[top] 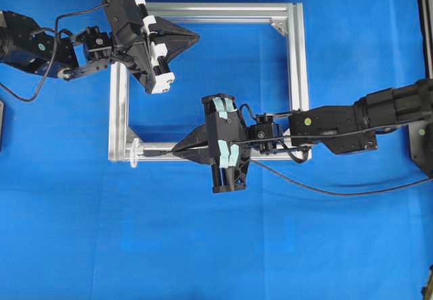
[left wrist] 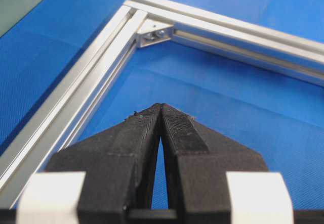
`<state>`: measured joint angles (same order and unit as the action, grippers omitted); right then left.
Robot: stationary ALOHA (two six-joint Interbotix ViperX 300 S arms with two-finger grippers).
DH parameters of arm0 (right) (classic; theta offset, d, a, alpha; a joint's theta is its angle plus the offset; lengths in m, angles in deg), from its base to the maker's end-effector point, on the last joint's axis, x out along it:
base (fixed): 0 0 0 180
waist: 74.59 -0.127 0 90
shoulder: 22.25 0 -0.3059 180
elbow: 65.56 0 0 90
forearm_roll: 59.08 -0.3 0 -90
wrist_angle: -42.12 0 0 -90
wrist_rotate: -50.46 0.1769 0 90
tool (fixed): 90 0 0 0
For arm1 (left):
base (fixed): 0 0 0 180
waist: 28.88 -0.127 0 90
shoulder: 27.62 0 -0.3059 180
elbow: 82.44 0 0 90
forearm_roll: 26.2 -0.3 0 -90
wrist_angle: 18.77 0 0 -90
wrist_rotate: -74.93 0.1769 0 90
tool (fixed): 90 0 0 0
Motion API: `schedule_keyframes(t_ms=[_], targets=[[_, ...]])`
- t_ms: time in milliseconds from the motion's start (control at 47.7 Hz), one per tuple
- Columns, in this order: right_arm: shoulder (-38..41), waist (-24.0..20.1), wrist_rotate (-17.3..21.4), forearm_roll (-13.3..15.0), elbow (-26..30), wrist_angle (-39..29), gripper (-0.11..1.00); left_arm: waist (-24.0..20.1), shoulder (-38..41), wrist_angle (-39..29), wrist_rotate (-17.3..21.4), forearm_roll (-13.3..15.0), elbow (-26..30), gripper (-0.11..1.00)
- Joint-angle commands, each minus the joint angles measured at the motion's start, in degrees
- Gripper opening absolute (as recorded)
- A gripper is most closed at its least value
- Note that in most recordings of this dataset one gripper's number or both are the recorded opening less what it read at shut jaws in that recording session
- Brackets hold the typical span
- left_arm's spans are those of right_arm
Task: Insert the wire through the string loop located on the left side.
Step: 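Push the plug tip through the white zip-tie loop with the right gripper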
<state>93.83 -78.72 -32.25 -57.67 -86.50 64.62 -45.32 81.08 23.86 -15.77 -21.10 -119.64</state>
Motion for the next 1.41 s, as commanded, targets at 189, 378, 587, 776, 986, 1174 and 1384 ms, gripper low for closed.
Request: schedule_keyframes(t_ms=[189,378,587,776,986,1174,1384], targets=[[-1.0,0.1,0.1,0.1,0.6,0.2,0.00,-0.1,-1.6,0.3,0.0,-0.1,0.4,0.00],[-1.0,0.1,0.1,0.1,0.6,0.2,0.00,0.0,-1.6,0.3,0.0,-0.1,0.4,0.00],[-1.1,0.1,0.1,0.1,0.6,0.2,0.00,-0.1,-1.6,0.3,0.0,-0.1,0.4,0.00],[-1.1,0.1,0.1,0.1,0.6,0.2,0.00,0.0,-1.6,0.3,0.0,-0.1,0.4,0.00],[-1.1,0.1,0.1,0.1,0.6,0.2,0.00,0.0,-1.7,0.3,0.0,-0.1,0.4,0.00],[-1.0,0.1,0.1,0.1,0.7,0.2,0.00,0.0,-1.7,0.3,0.0,-0.1,0.4,0.00],[0.7,0.1,0.1,0.1,2.7,0.2,0.00,0.0,-1.6,0.3,0.0,-0.1,0.5,0.00]])
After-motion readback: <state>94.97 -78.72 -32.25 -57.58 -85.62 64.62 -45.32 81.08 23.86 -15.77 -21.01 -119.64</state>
